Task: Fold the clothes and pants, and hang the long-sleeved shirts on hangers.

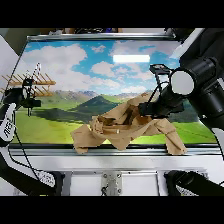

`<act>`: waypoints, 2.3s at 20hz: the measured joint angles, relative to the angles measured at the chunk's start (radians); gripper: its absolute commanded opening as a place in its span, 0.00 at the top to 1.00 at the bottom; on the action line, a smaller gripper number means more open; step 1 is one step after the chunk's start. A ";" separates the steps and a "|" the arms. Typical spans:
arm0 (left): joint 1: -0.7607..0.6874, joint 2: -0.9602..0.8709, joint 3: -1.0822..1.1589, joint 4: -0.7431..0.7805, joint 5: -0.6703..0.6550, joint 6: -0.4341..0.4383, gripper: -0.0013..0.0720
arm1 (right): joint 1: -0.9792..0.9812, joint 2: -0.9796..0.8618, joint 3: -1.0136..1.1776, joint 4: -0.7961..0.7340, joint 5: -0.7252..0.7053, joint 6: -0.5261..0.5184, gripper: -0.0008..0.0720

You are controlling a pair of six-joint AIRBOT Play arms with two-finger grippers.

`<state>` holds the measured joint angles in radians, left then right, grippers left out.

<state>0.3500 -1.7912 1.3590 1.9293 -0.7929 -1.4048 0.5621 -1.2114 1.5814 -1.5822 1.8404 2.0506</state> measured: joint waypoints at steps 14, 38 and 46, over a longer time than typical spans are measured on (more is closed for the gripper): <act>-0.005 0.418 0.002 -0.220 -0.086 0.017 0.96 | 0.000 0.000 0.000 0.001 0.000 0.000 0.97; -0.174 0.710 0.002 -0.928 -0.834 0.907 0.96 | 0.000 0.000 0.000 0.000 0.000 0.000 0.97; -0.215 0.644 0.002 -0.909 -0.922 1.246 0.96 | 0.000 0.000 0.000 0.000 0.000 0.000 0.97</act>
<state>0.1352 -1.1473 1.3609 1.0203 -1.7153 -0.1589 0.5621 -1.2114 1.5814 -1.5822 1.8404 2.0506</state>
